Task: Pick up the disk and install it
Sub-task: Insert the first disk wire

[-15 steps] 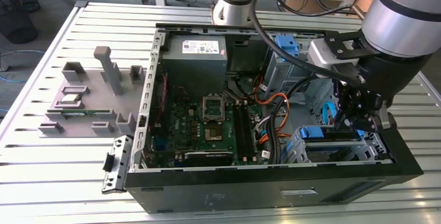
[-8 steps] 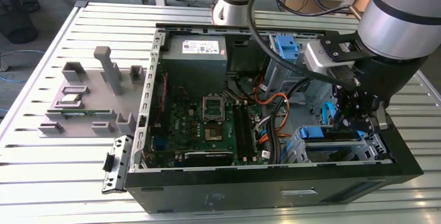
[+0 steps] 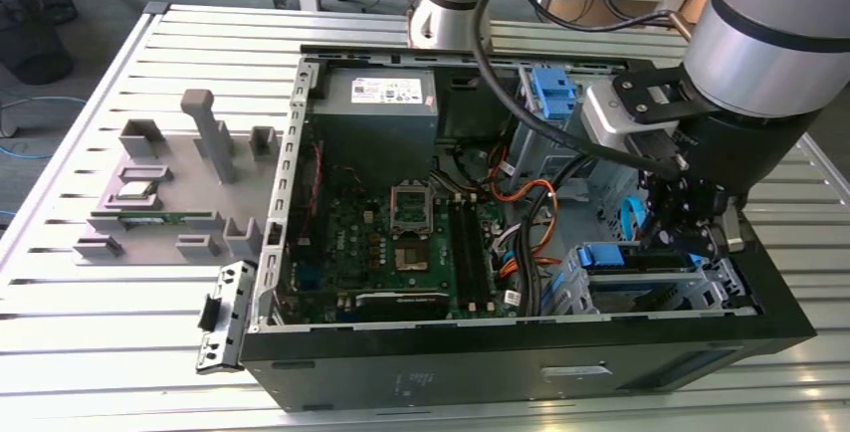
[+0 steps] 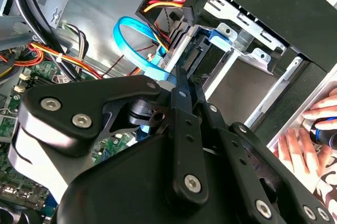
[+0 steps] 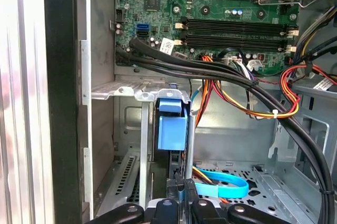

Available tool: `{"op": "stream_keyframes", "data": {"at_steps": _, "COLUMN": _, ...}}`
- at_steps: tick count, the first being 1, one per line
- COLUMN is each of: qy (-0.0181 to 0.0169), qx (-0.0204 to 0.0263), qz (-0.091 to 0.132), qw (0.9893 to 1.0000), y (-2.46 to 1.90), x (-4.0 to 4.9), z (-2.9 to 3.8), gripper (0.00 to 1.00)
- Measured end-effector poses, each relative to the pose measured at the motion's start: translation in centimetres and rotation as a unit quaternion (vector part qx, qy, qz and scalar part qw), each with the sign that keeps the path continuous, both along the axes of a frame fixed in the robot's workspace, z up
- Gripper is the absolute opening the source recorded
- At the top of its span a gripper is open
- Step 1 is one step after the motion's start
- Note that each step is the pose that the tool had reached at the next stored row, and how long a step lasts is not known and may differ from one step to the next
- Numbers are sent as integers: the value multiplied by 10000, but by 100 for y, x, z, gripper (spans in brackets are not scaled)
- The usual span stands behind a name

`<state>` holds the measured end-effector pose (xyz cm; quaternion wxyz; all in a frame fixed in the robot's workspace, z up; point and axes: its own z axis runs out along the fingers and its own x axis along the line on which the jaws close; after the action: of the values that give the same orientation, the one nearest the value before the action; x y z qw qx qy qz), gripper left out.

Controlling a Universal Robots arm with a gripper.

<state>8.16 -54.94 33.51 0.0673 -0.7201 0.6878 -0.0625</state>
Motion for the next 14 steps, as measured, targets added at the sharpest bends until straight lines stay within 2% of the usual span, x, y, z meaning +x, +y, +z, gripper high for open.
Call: {"op": "stream_keyframes", "data": {"at_steps": 14, "qy": -3, "qx": 7, "qz": 7, "qw": 10000, "y": -7, "x": -3, "z": -21, "gripper": 16}}
